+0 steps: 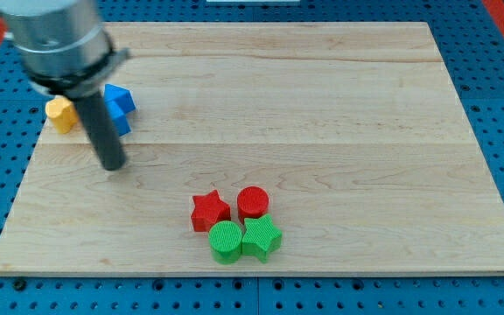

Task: Move the yellow heart to the top of the hexagon

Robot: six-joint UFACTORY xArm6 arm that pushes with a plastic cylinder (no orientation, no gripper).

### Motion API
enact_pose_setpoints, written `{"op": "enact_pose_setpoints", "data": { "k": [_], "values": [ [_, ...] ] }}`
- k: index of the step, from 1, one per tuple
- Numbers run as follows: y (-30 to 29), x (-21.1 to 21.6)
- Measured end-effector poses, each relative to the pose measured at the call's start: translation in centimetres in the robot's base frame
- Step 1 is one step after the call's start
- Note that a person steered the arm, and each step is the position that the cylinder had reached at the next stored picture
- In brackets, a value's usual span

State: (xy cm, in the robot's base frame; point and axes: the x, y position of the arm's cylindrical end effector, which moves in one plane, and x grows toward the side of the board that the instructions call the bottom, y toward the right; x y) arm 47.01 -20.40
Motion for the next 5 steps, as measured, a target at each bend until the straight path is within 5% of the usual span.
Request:
{"op": "enact_pose_setpoints", "data": {
  "k": [1, 4, 5],
  "values": [
    [-6.3, -1.4],
    [-4.4, -11.5],
    [-4.5, -9.3]
  ]
}}
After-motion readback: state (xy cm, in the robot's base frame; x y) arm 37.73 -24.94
